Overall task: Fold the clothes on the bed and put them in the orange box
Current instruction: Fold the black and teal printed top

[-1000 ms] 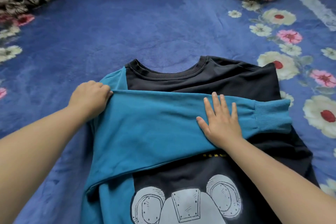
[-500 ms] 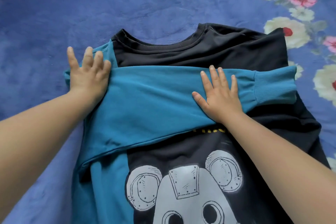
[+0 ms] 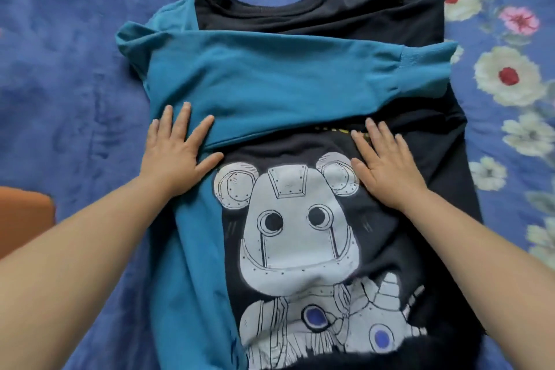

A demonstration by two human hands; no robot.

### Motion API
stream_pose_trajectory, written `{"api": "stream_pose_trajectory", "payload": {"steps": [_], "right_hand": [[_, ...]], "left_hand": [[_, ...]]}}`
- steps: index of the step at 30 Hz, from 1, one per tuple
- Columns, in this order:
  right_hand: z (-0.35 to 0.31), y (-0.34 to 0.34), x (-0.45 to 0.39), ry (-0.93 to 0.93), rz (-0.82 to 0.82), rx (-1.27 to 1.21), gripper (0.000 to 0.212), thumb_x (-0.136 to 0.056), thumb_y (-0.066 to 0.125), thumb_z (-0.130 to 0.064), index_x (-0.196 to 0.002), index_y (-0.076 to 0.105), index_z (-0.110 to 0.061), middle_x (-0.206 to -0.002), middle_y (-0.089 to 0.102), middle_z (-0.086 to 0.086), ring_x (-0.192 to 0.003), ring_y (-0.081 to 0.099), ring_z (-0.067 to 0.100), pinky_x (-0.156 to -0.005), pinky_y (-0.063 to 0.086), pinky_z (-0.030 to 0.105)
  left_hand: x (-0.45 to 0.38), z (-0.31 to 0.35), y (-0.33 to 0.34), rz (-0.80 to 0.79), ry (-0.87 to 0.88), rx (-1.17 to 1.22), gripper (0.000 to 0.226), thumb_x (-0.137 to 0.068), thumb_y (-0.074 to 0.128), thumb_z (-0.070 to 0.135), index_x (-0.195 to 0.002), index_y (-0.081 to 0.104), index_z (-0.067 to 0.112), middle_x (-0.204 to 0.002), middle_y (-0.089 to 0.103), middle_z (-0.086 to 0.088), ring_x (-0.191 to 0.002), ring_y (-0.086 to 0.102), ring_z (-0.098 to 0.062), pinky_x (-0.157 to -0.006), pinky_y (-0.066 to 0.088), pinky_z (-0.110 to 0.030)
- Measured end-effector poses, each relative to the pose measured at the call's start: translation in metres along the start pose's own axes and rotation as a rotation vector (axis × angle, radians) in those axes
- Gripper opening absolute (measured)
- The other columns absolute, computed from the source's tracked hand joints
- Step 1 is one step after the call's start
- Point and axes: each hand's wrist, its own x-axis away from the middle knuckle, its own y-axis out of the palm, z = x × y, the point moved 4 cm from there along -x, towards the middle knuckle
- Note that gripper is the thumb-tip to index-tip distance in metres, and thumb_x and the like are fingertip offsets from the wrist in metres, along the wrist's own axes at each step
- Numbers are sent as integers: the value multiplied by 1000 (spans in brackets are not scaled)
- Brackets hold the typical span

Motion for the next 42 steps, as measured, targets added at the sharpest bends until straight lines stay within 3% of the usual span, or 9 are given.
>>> {"api": "stream_pose_trajectory", "payload": {"steps": [8,13,18,21,24,27,34,39,42], "right_hand": [[41,25,139,8,-225,25,104,-59,-11,-68,-149,3,-20,-157,-10,3,-145,-8,20,-115,-3,33],[27,40,205,-204,-112,178,107,-68,20,-86,-142,31,-8,-149,27,19,-134,28,37,-105,29,53],[27,68,243,-224,-69,165,98,-36,85,-29,-123,45,-11,-130,50,24,-120,41,33,-81,50,53],[20,57,241,-285,98,145,54,-51,68,-6,-102,50,-8,-94,66,17,-88,58,33,-51,52,35],[15,29,238,-407,291,168,21,-60,35,-6,-69,53,-10,-60,54,7,-54,52,28,-38,35,27],[21,-9,239,-456,351,154,19,-54,32,-7,-47,50,-10,-52,48,5,-59,41,25,-36,30,22],[35,-21,277,-205,-480,405,25,-86,40,-14,-109,52,-13,-113,57,4,-106,54,26,-73,39,30],[26,-3,274,-190,-450,381,40,-96,32,-35,-110,61,-12,-115,62,9,-107,57,28,-80,44,30],[26,5,266,-100,-287,345,29,-93,48,-32,-109,62,-11,-113,60,8,-106,57,28,-77,47,33]], "left_hand": [[129,52,31,-163,2,145,76,-91,39,55,-149,14,13,-155,3,-19,-143,-2,-34,-115,0,-46],[205,104,30,-9,555,162,70,-90,18,66,-124,43,11,-128,40,-14,-118,40,-30,-110,14,-48],[265,117,56,-148,717,-111,98,-53,52,73,-130,40,13,-133,45,-15,-123,35,-29,-107,8,-47],[268,114,55,-35,640,-117,106,-24,77,30,-123,43,13,-116,63,-16,-112,41,-29,-102,19,-43],[262,114,37,-16,491,-109,90,-16,78,8,-102,51,14,-87,65,-12,-81,50,-30,-61,45,-37],[261,111,5,-180,263,-155,37,-67,71,10,-100,54,13,-95,59,-8,-86,58,-28,-57,41,-30],[258,125,-17,-439,325,-208,29,-87,41,4,-110,52,16,-115,56,-6,-108,54,-27,-73,39,-32],[274,117,-9,-413,253,-218,29,-87,40,3,-112,49,14,-114,51,-6,-108,50,-26,-71,38,-33],[285,109,-8,-114,268,-101,29,-57,73,-1,-79,59,12,-76,57,-5,-70,57,-26,-50,28,-29]]}}
